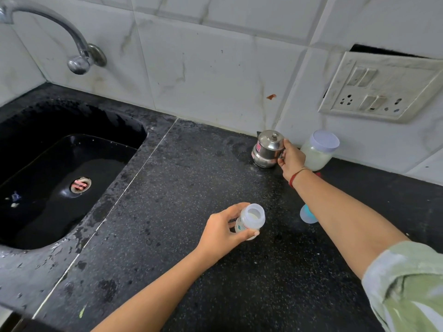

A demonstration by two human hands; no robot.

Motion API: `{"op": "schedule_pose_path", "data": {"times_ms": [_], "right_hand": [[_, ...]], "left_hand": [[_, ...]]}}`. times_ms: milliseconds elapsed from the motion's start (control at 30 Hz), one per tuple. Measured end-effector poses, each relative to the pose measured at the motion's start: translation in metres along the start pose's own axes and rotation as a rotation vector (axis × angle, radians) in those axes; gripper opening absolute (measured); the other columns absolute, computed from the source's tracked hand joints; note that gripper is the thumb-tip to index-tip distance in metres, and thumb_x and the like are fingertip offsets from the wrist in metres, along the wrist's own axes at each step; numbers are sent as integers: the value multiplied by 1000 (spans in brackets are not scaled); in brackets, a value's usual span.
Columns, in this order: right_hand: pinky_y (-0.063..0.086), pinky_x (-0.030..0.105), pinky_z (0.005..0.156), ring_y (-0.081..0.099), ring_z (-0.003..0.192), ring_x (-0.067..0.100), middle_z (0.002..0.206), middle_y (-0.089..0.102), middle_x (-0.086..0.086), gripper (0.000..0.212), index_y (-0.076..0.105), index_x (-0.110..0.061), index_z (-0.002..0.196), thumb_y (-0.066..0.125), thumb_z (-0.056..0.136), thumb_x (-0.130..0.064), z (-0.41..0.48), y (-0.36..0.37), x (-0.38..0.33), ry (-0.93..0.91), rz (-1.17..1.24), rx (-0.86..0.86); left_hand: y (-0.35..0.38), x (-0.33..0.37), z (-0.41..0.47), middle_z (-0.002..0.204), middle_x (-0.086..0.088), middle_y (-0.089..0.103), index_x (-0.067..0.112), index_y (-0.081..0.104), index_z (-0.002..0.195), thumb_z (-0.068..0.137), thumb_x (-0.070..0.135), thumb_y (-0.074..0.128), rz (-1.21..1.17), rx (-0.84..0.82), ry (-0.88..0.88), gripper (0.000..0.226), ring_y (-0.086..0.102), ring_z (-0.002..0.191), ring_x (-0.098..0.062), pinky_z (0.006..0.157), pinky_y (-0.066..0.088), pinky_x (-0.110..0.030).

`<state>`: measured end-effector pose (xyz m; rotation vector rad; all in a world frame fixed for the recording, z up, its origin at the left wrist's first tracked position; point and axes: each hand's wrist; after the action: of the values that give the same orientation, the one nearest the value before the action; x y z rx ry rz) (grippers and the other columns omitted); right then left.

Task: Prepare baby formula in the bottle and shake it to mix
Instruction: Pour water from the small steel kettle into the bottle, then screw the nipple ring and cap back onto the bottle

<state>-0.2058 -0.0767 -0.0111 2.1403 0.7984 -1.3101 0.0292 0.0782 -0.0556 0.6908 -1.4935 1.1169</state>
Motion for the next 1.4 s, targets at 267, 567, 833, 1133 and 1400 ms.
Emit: {"op": "schedule_pose_path", "data": {"times_ms": [267, 567, 833, 1133, 1400], "right_hand": [[55, 38, 86, 50, 65, 13, 78, 55, 11, 31, 62, -7, 98, 58, 91, -38, -27, -25, -10, -43, -165, -110], [46, 30, 73, 57, 87, 15, 93, 61, -6, 42, 62, -22, 96, 69, 74, -56, -79, -101, -49, -347, -1335, -288], [44, 33, 88, 52, 114, 26, 132, 46, 8, 75, 41, -22, 136, 77, 71, -37, -100, -129, -27, -371, -1751, -413], [45, 27, 76, 57, 99, 22, 120, 59, 7, 47, 54, -17, 120, 73, 77, -20, -104, -129, -22, -438, -1774, -344], [44, 25, 67, 54, 85, 16, 107, 60, 3, 40, 56, -18, 106, 75, 72, -27, -108, -133, -27, -413, -1756, -339]], "left_hand": [[-1, 1, 0, 117, 30, 64, 58, 54, 114, 73, 33, 83, -11, 4, 12, 57, 59, 114, 5, 96, 51, -25], [0, -2, 1, 117, 21, 67, 36, 60, 123, 73, 25, 85, -24, 6, 21, 58, 60, 111, 7, 90, 49, -12], [0, 0, 1, 110, 26, 66, 42, 58, 116, 72, 26, 85, -2, 6, 23, 54, 60, 107, 11, 87, 48, -8], [1, -3, 2, 107, 29, 64, 41, 57, 116, 71, 24, 86, 5, 6, 13, 56, 57, 104, 18, 85, 47, -6], [1, -3, 3, 103, 34, 62, 53, 54, 108, 71, 26, 86, 25, 11, 20, 56, 56, 100, 21, 83, 43, -1]]}}
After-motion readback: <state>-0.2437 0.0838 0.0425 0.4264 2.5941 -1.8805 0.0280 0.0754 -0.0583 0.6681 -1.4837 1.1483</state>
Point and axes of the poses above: each hand's wrist, its own z-axis towards the middle knuckle, its own y-axis out of the palm, x = y × z
